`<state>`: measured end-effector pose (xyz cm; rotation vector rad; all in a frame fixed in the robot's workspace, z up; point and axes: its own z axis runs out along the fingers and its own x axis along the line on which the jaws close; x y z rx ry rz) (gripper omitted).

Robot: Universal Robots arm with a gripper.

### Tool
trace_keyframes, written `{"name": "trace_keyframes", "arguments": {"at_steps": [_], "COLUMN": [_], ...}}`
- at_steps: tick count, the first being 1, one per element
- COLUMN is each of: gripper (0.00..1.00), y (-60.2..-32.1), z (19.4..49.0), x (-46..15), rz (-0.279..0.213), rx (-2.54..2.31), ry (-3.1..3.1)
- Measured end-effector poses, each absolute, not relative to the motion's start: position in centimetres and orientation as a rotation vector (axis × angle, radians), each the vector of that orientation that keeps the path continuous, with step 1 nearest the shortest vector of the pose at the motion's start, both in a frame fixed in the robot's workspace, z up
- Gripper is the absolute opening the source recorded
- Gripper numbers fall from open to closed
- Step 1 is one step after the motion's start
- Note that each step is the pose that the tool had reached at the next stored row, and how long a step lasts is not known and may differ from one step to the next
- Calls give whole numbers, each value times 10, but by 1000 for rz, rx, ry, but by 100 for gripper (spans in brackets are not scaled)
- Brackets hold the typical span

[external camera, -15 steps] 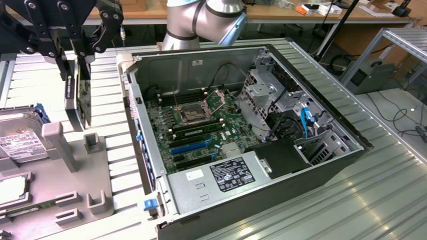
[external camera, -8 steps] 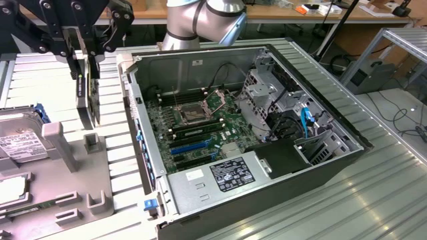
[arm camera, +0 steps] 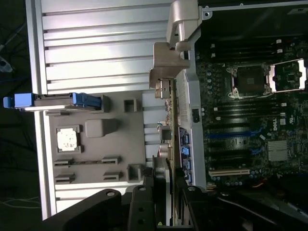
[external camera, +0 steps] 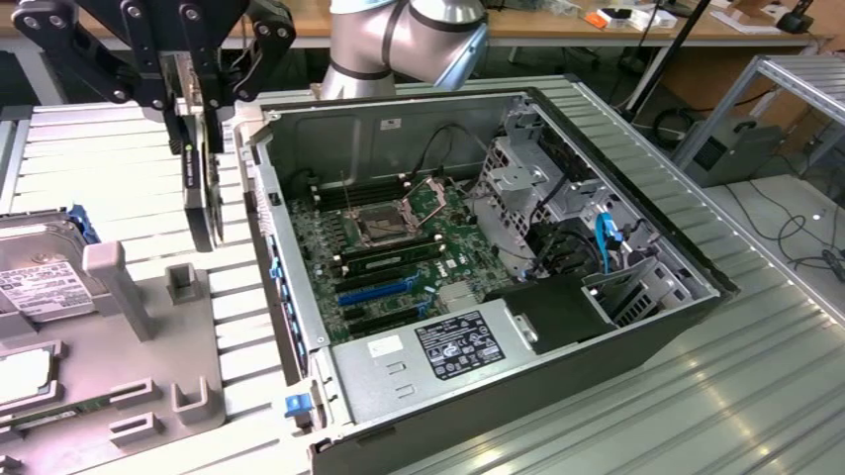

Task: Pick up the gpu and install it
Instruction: 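Pick up the gpu and move the gpu toward the slot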

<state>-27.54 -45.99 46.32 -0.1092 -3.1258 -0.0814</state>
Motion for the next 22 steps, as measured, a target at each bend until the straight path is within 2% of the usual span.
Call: {"name": "trace_keyframes", "arguments": {"at_steps": [22], "gripper": [27], "y": [-460], "z": [463], "x": [-232], "rz": [-81], "rx": [-109], "ry": [-3121]}}
